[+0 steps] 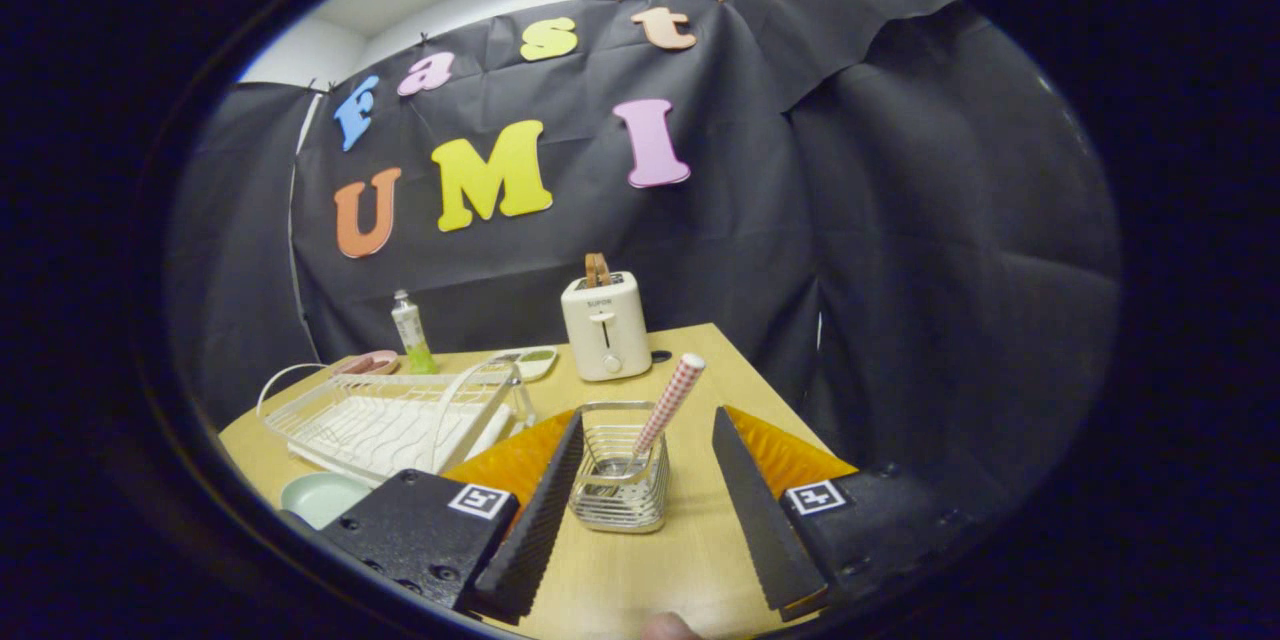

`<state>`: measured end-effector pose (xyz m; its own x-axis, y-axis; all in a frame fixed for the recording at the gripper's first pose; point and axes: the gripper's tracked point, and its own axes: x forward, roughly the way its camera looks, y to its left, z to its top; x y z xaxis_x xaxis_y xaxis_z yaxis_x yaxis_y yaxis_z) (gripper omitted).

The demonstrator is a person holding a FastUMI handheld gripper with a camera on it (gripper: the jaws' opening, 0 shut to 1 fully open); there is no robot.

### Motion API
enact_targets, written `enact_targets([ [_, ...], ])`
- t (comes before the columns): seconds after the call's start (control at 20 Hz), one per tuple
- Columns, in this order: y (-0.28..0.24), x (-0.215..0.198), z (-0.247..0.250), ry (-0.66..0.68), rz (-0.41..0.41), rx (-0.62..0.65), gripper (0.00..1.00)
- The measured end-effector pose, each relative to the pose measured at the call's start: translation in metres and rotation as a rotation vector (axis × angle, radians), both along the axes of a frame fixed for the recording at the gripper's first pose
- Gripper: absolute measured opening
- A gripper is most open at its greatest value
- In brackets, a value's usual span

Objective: Take the plate from the dish rack, then take the spoon from the basket and place it into the plate.

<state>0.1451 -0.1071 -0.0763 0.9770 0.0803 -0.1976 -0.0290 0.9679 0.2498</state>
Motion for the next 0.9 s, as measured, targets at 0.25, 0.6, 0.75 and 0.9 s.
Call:
enact_targets([
  [0.25,0.006,0.034,-0.001,0.017,0.045,0.037,0.57],
  [0.6,0.025,0.034,0.011,0.034,0.121,0.092,0.16],
  [0.75,0.028,0.032,0.025,0.018,0.114,0.05,0.1],
  [0.9,0.012,0.023,0.056,-0.034,0.039,0.0,0.08],
])
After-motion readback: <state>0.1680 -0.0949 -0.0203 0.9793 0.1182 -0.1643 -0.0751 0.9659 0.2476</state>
